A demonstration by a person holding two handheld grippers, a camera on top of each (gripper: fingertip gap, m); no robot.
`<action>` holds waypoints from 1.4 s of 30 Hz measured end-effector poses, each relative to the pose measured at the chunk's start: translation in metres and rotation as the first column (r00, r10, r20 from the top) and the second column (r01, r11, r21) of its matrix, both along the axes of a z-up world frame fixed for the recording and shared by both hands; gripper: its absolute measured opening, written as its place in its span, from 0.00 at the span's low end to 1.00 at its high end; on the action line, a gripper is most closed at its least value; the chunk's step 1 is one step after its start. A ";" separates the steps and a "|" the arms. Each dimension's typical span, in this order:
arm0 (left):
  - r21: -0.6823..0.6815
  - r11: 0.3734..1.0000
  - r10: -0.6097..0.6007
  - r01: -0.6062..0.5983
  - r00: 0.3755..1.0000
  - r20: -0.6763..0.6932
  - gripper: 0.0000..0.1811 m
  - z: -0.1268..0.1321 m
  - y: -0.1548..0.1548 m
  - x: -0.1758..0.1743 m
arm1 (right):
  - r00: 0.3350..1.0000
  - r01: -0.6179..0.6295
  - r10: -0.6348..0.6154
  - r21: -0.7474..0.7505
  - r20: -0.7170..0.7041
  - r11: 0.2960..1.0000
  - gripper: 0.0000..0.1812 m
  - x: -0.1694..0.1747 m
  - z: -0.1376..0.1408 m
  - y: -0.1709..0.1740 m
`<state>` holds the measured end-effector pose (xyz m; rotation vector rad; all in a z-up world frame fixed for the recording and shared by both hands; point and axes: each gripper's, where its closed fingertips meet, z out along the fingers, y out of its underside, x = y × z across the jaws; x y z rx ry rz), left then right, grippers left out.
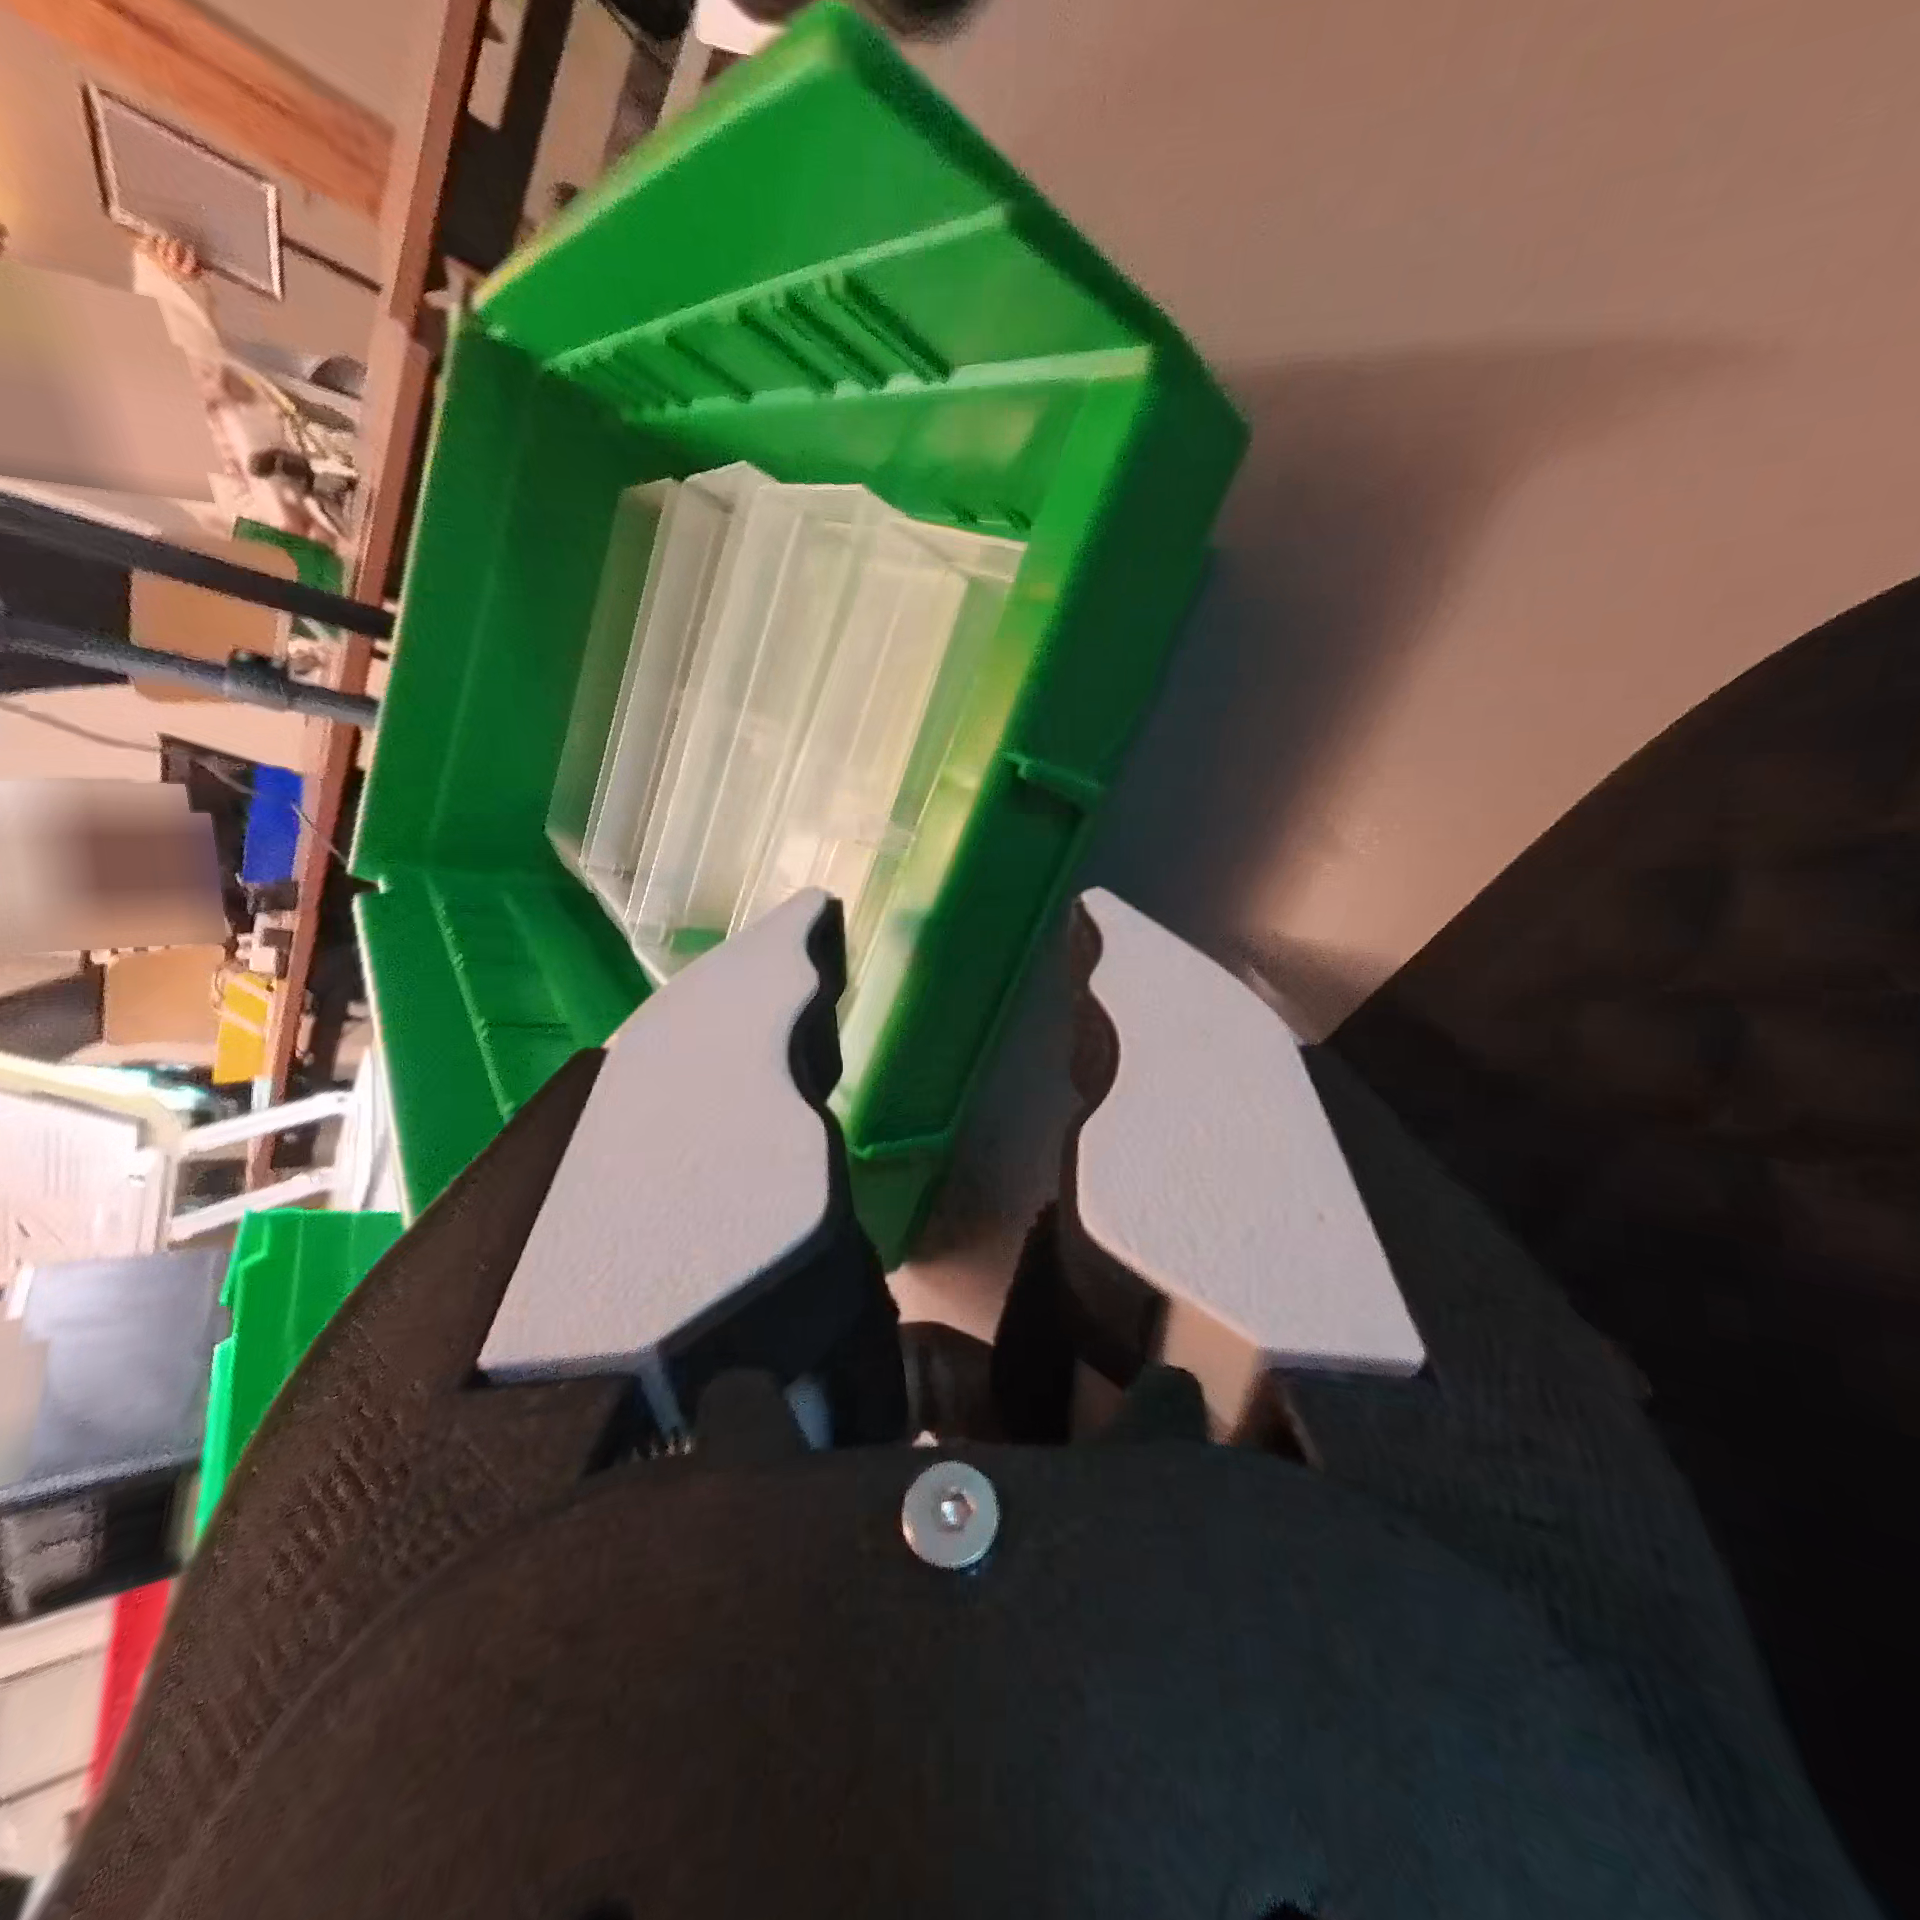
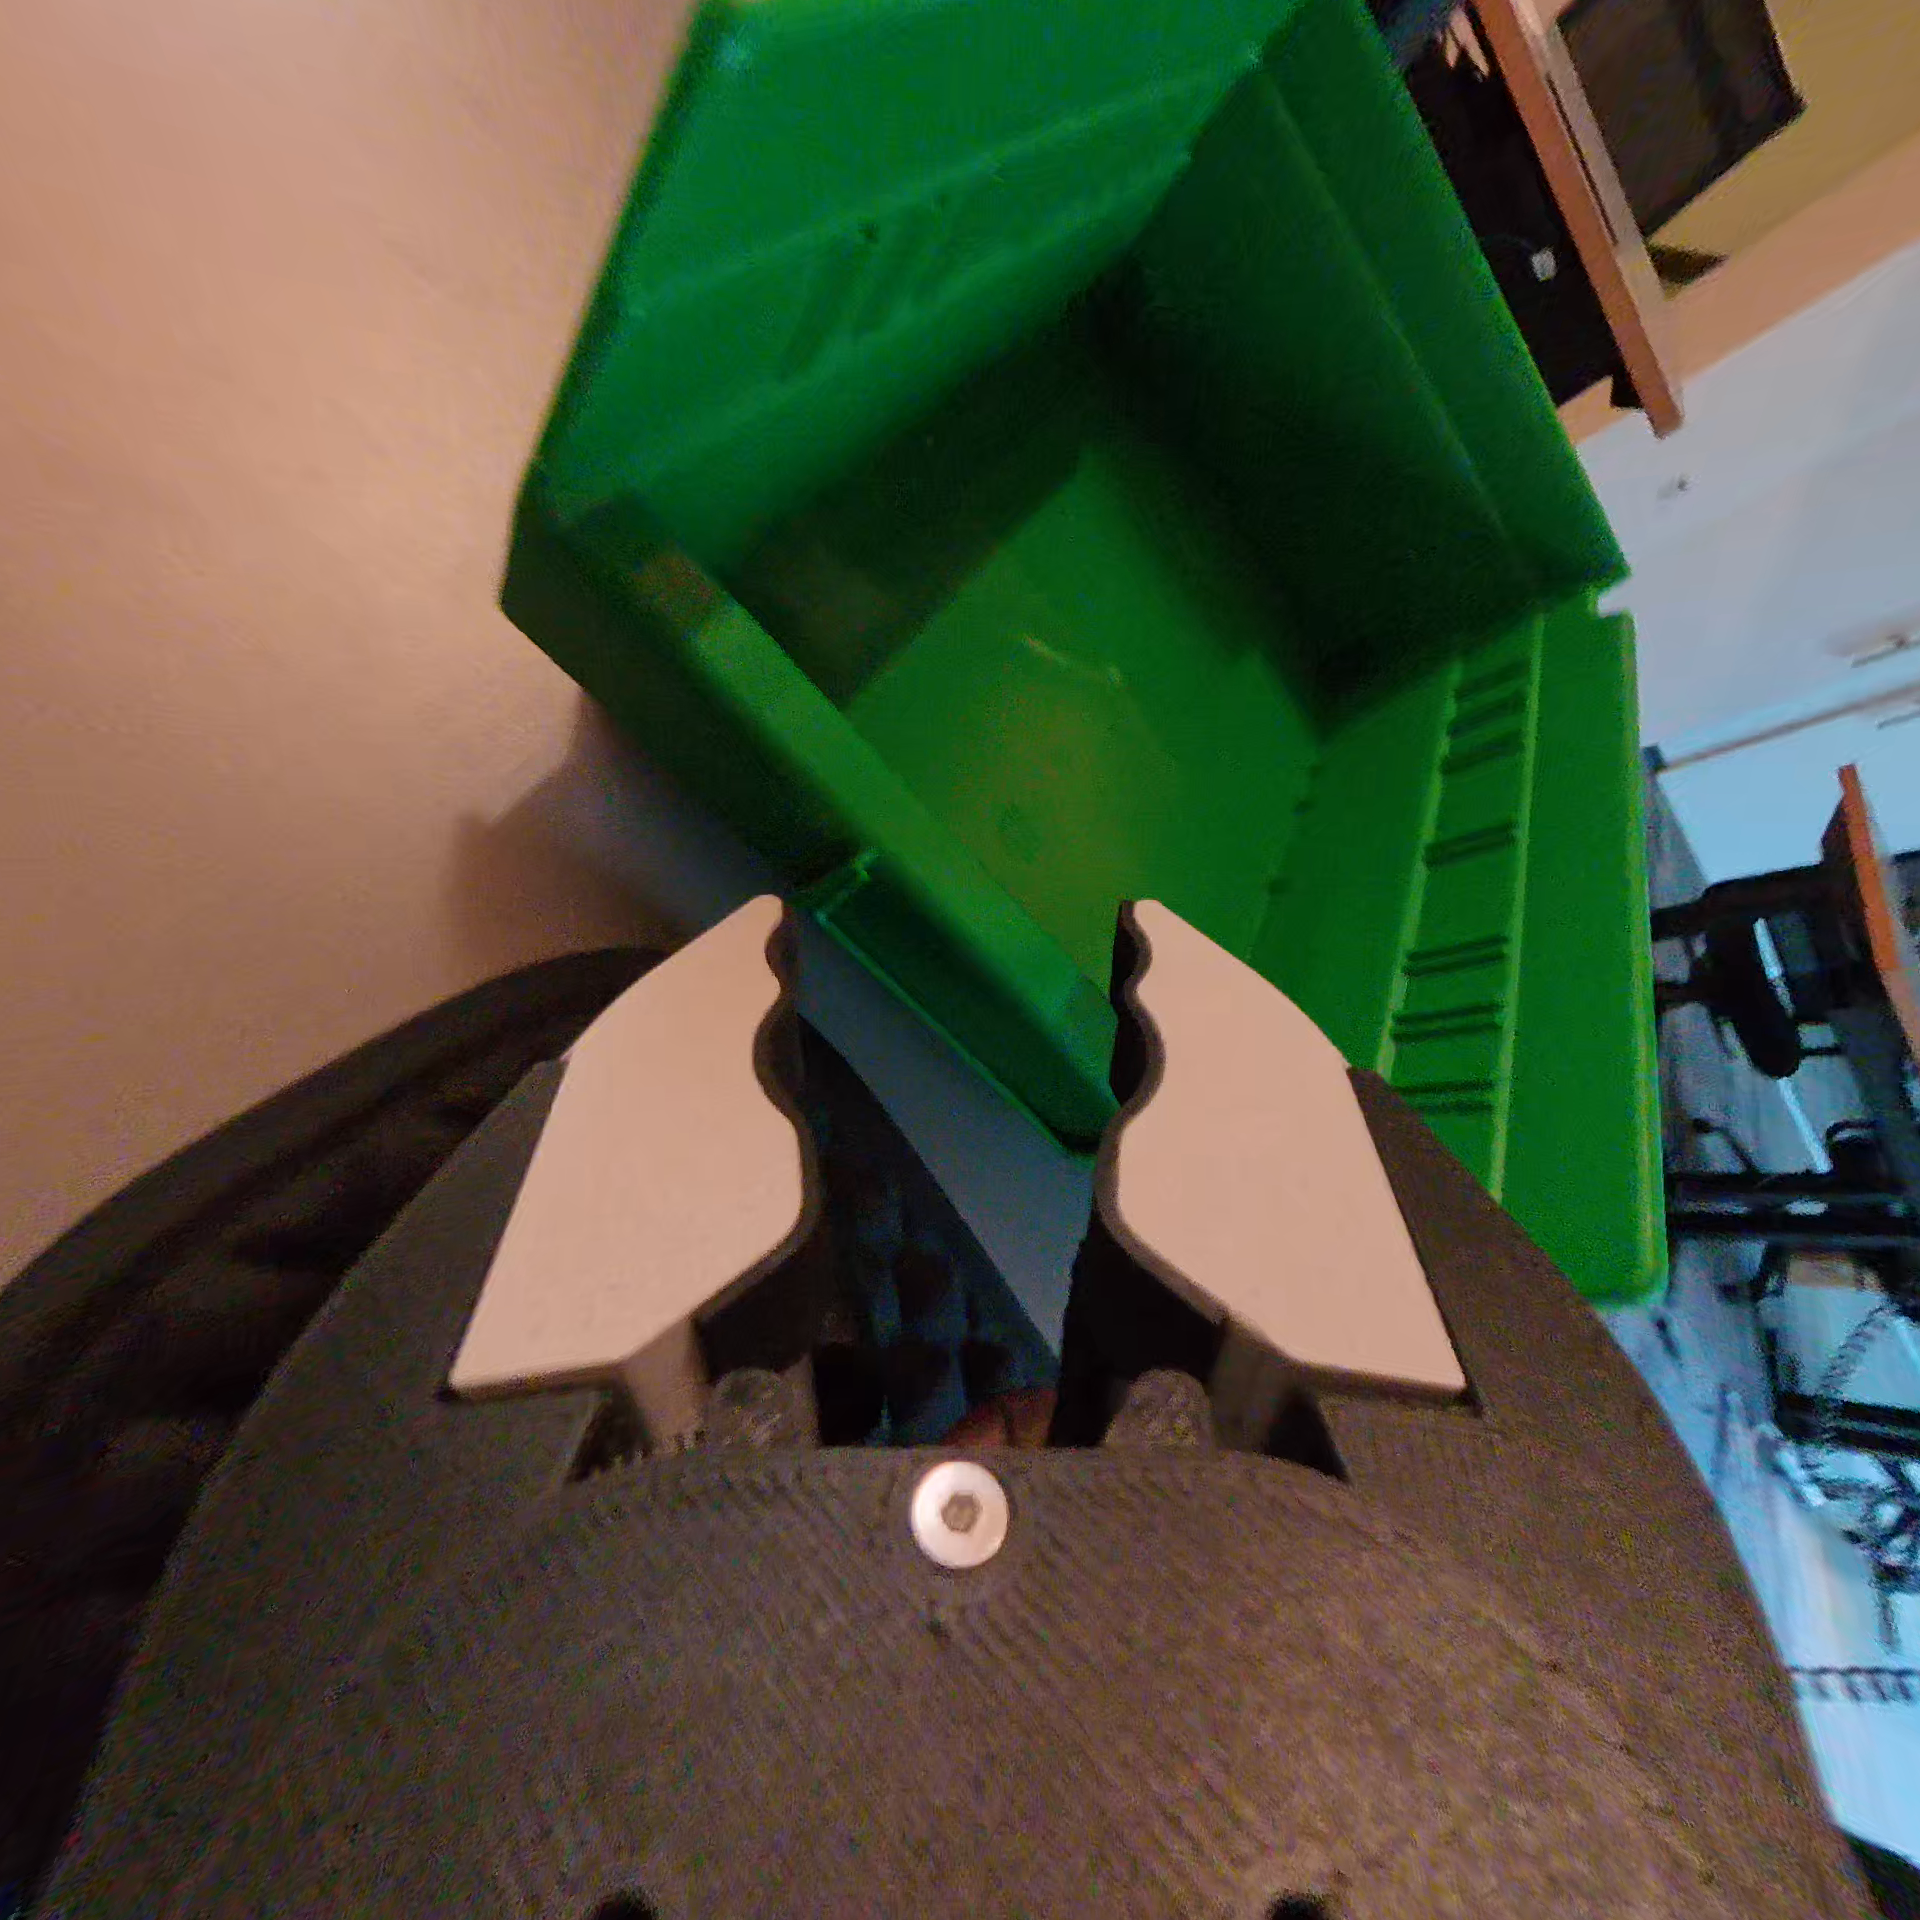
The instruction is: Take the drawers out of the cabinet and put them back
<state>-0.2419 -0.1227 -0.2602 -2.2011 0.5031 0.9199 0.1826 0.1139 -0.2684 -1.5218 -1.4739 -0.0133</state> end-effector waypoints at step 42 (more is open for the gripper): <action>-0.229 0.965 0.110 -0.124 0.991 -0.073 0.21 -0.013 -0.118 -0.089 | 0.933 0.038 -0.074 0.108 0.352 0.993 0.23 0.155 -0.014 0.065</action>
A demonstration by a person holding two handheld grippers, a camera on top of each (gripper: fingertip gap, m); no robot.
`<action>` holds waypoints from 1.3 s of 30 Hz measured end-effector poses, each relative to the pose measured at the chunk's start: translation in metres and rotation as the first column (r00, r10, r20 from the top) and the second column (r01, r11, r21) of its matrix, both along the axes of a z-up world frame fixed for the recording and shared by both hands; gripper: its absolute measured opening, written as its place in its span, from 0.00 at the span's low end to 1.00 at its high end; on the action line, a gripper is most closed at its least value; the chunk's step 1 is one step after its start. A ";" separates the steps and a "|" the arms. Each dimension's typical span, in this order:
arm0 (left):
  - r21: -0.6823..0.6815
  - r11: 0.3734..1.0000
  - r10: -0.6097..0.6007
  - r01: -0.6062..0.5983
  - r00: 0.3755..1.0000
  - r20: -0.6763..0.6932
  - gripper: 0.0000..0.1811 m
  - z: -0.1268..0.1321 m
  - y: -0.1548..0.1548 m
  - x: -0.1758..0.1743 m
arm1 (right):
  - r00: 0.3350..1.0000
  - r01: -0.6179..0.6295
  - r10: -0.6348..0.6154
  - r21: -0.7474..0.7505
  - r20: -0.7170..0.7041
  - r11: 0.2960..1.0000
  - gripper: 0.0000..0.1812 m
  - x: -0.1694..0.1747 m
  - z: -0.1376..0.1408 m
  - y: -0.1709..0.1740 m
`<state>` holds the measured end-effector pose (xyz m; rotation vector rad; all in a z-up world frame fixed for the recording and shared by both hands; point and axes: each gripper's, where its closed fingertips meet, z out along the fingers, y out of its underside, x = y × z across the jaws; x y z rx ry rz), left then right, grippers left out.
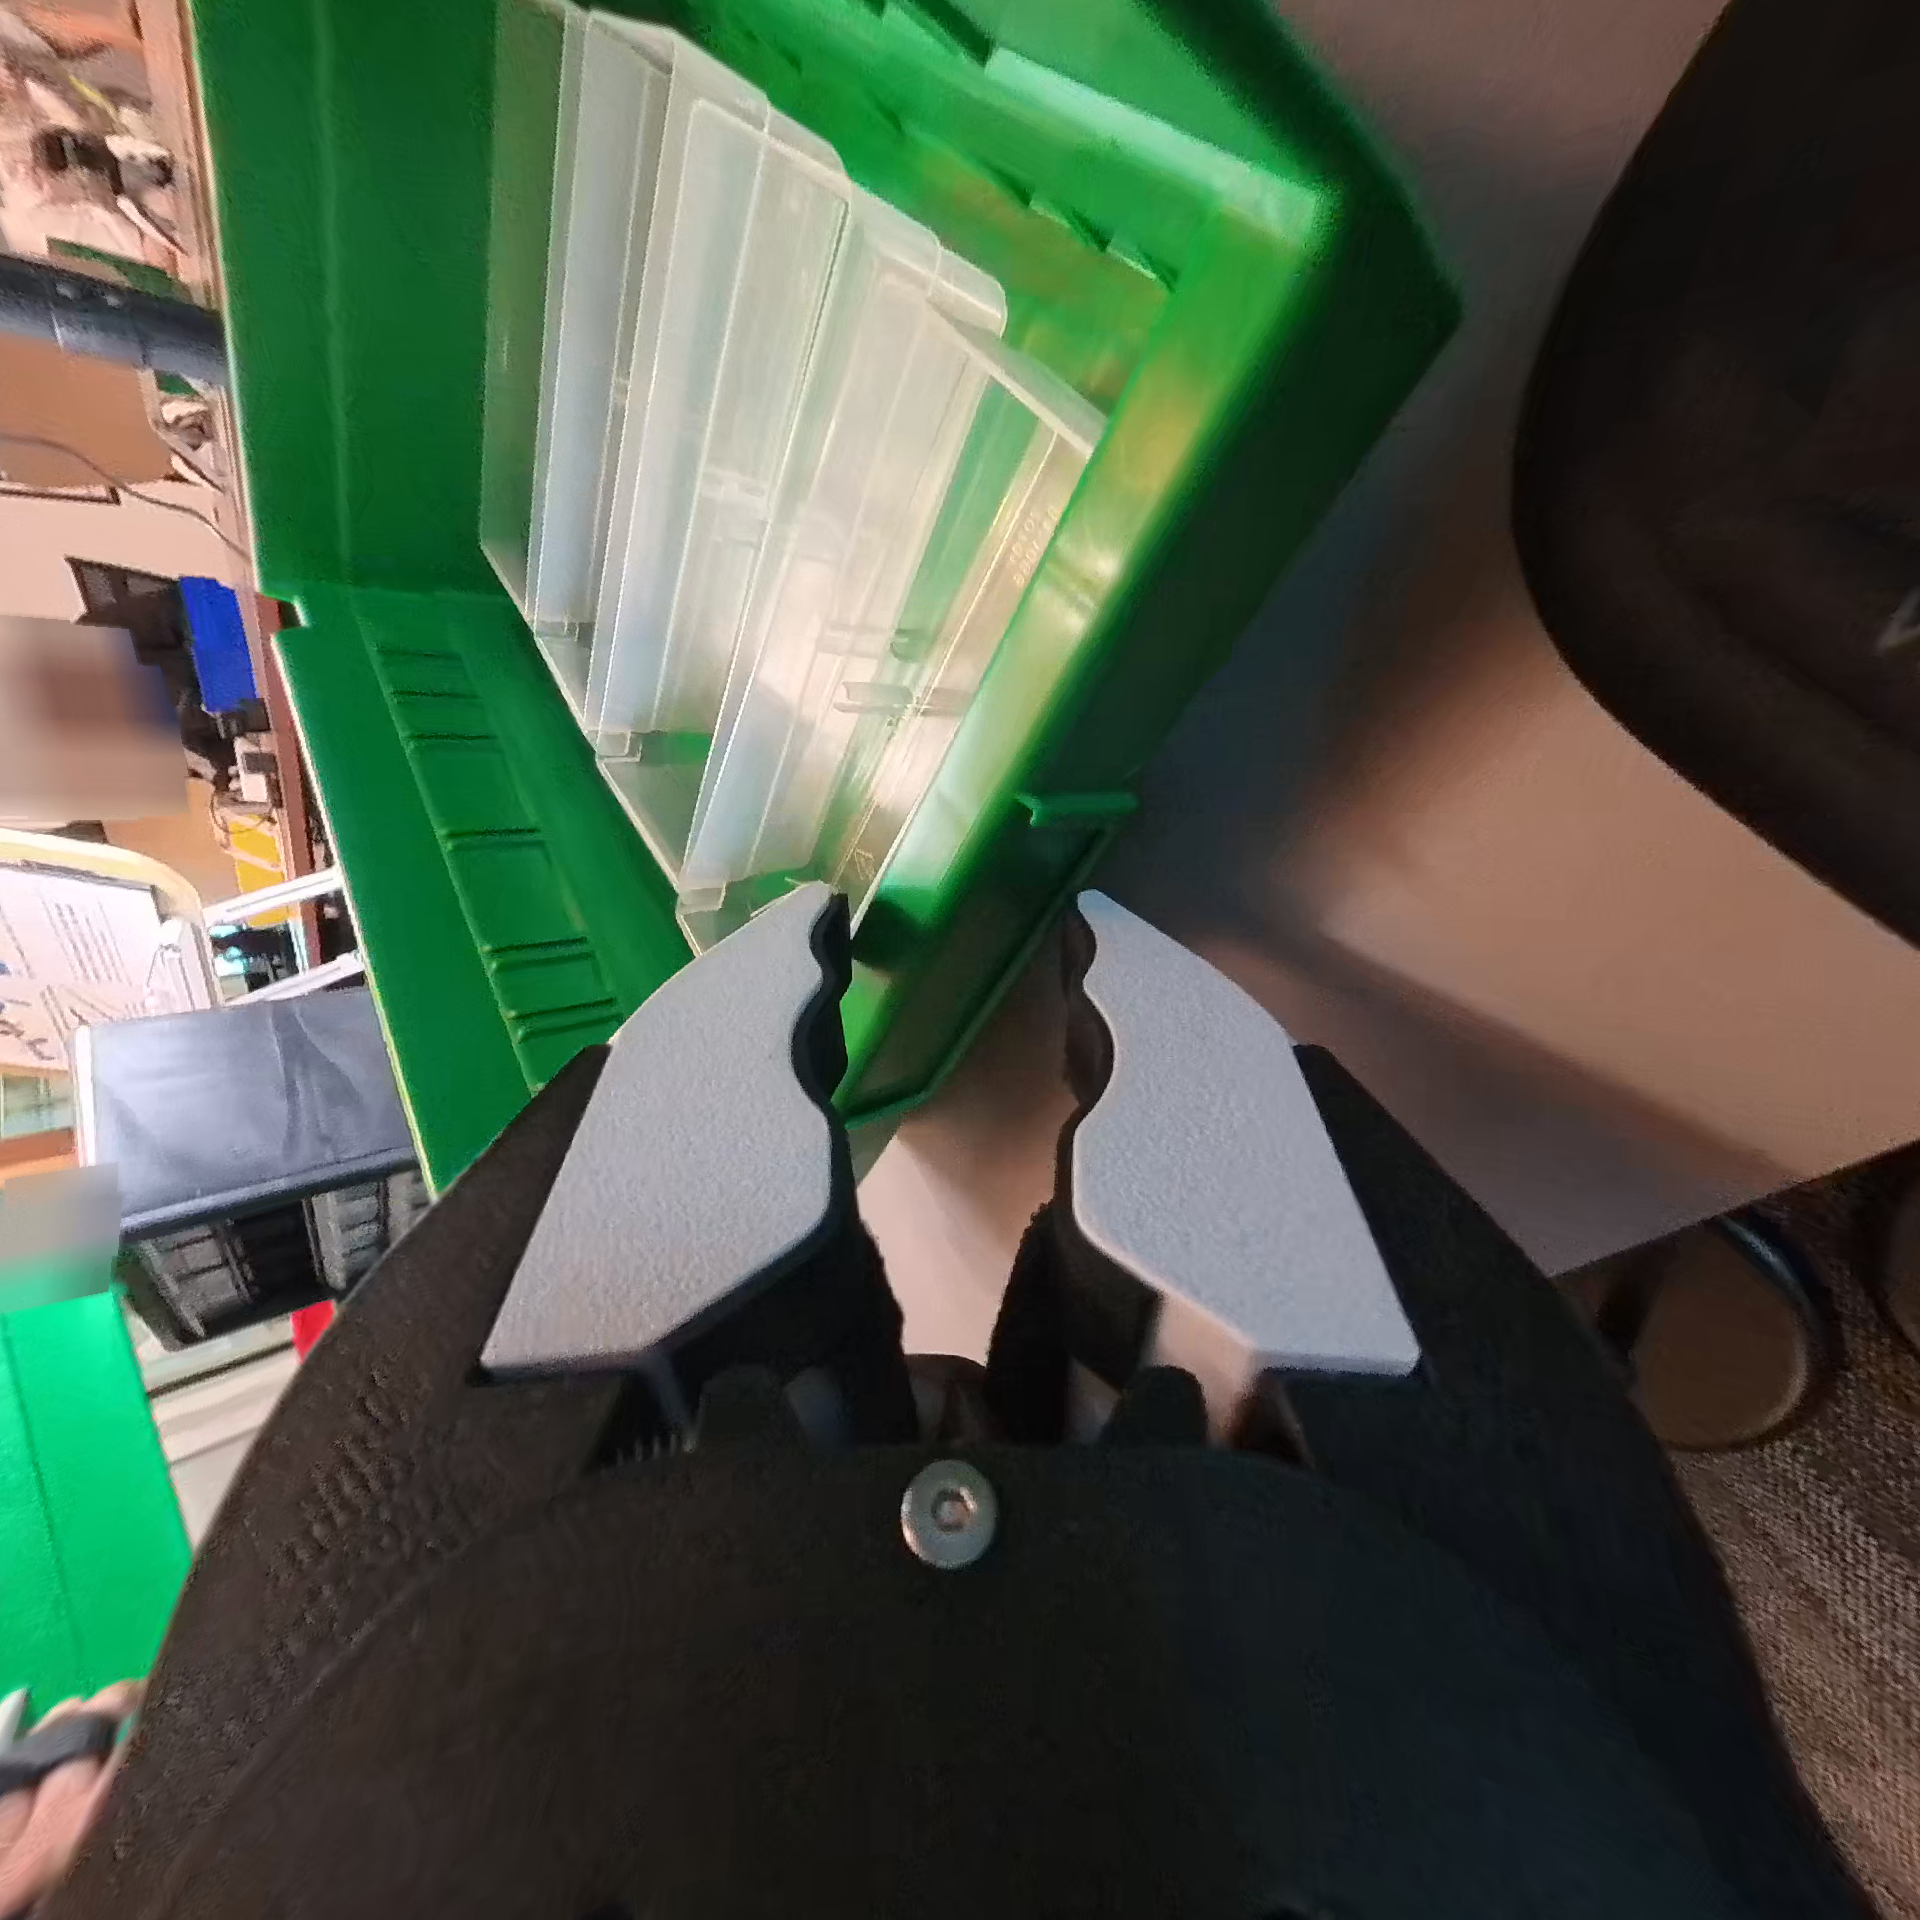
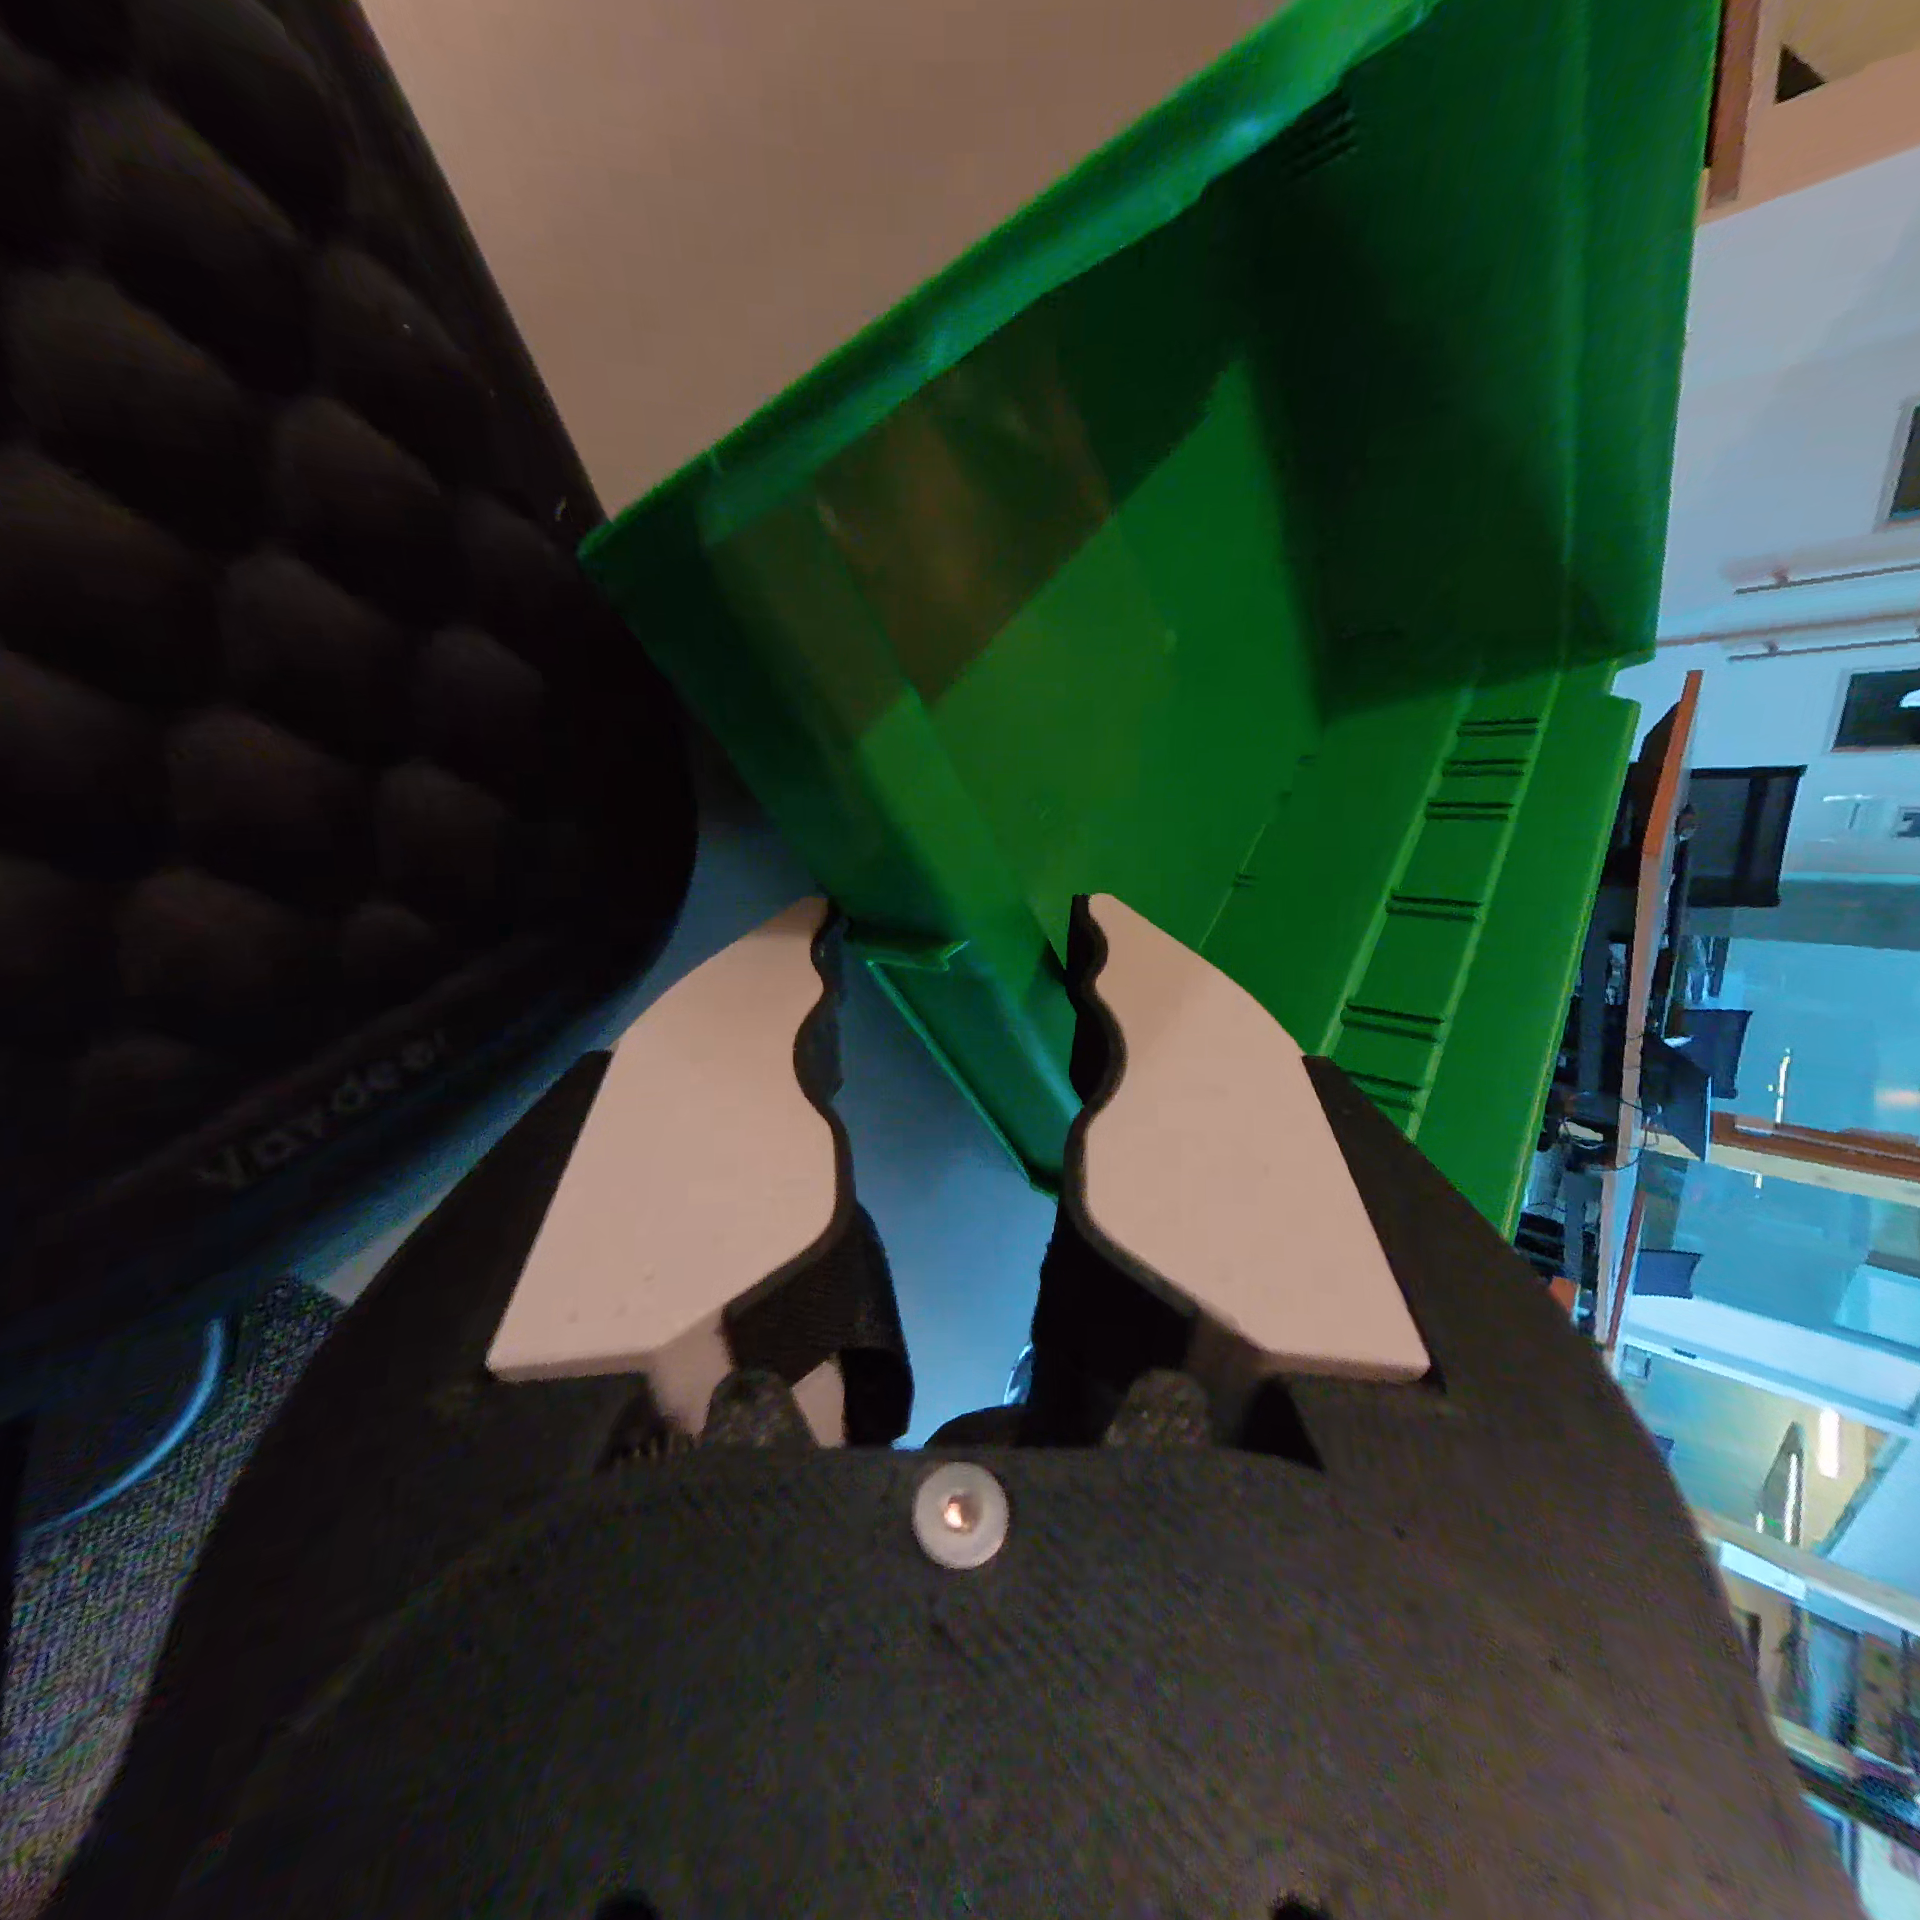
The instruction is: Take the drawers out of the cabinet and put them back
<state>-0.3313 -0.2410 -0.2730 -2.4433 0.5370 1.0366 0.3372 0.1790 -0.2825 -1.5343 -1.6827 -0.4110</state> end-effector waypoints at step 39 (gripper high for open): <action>0.965 0.138 -0.251 -0.221 0.935 0.250 0.54 0.161 0.055 0.039 | 0.303 -0.301 0.051 -0.045 -0.951 0.952 0.56 -0.188 0.116 -0.073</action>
